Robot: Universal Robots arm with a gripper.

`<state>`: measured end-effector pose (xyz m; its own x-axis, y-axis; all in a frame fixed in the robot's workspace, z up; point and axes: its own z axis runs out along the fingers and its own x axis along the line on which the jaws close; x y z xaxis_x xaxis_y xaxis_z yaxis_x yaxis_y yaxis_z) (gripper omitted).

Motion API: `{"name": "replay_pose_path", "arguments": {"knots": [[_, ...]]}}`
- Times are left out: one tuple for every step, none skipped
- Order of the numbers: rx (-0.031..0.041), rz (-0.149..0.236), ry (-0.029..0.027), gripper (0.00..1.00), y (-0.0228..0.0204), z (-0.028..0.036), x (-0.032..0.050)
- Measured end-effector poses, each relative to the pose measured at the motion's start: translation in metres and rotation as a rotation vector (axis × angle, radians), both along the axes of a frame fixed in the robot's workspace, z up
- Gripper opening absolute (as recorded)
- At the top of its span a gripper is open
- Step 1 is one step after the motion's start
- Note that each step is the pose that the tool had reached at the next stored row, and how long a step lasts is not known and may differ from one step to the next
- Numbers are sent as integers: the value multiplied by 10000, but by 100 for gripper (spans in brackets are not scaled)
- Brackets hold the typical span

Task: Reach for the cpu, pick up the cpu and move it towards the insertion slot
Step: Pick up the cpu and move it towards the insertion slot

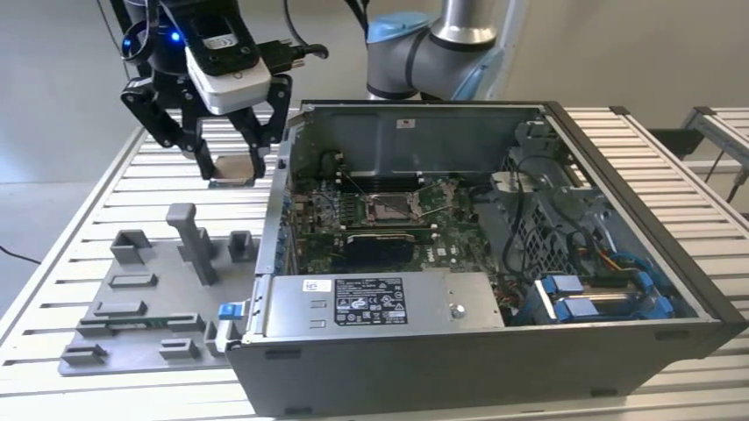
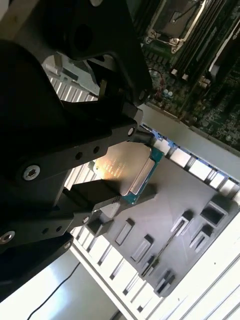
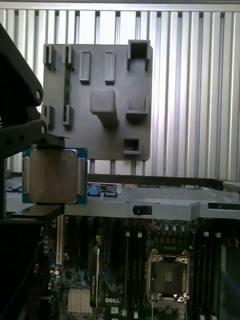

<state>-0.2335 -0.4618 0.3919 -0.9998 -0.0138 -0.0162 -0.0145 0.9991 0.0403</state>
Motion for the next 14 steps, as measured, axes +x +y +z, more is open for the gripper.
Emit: {"name": "replay_pose_path", "arguments": {"knots": [[-1,0,1,0,0,1,27],[-1,1,1,0,0,1,54],[-1,0,1,0,0,1,82],[-1,1,1,0,0,1,110],[-1,0,1,0,0,1,137],[-1,0,1,0,0,1,164],[-1,-1,1,0,0,1,194],[-2,0,1,0,0,1,224],[-1,1,1,0,0,1,256],[-1,1,1,0,0,1,284],[-1,1,0,0,0,0,316],[-1,0,1,0,0,1,346],[-2,0,1,0,0,1,376],[-2,0,1,0,0,1,408]]}}
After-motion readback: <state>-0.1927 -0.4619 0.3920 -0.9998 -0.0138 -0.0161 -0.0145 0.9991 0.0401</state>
